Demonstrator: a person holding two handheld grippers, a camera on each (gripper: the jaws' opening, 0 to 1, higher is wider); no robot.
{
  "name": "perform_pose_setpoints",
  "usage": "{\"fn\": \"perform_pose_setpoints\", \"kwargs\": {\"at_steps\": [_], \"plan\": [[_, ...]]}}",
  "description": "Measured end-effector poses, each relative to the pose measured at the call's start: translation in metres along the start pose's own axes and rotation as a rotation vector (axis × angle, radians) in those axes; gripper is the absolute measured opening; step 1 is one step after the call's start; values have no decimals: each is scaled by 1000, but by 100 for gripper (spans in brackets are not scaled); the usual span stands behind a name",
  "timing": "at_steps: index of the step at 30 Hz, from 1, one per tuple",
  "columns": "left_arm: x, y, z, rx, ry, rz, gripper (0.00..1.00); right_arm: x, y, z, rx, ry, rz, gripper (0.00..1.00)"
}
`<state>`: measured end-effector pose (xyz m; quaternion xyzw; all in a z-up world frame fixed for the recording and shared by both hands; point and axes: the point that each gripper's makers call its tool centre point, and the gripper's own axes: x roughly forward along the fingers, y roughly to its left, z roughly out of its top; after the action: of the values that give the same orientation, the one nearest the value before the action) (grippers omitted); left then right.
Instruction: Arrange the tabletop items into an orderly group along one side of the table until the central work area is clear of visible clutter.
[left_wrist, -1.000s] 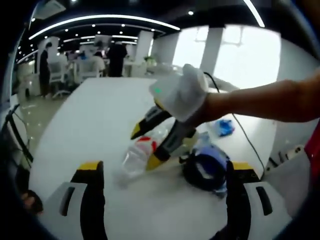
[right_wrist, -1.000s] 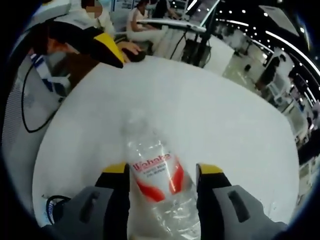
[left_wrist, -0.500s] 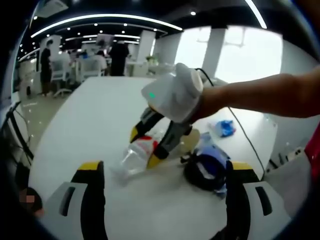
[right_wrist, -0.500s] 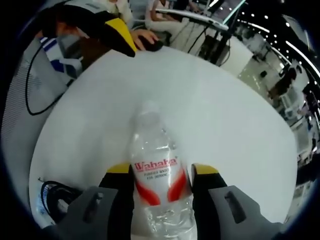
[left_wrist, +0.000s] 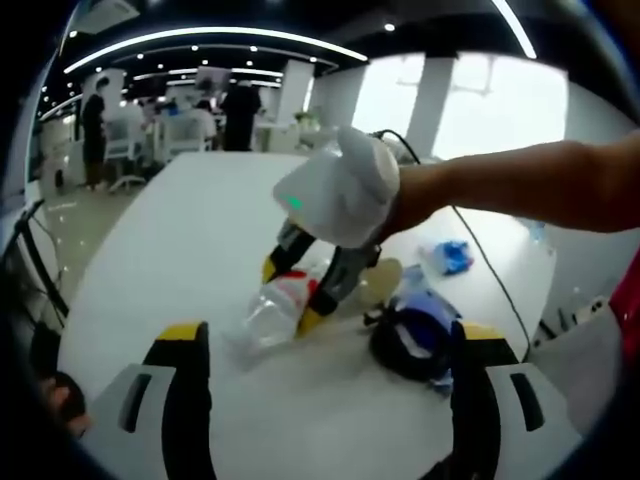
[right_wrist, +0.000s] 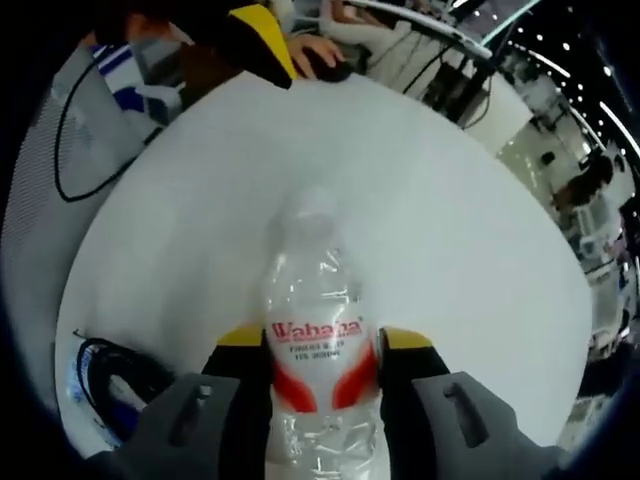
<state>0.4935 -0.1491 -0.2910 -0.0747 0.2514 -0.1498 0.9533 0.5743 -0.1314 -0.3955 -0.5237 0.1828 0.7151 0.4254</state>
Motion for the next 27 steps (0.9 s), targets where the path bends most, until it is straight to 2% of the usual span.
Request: {"fn": "perform_pose_setpoints", "kwargs": {"at_steps": [7,11,15,27], "plan": [[-3,4,1,-9,-8,13,97,1,-1,10,17,-52,-27,38],[-5,7,1,-12,-9,20,97,0,-1,24,56,-118,-42,38],[-6,9,2,-16,-13,26,97,-4,-6,31,73,-152,-55,38],[-9,15,5,-18,-22,40,97,-30,-24,49,234,-333,-109,38]]}}
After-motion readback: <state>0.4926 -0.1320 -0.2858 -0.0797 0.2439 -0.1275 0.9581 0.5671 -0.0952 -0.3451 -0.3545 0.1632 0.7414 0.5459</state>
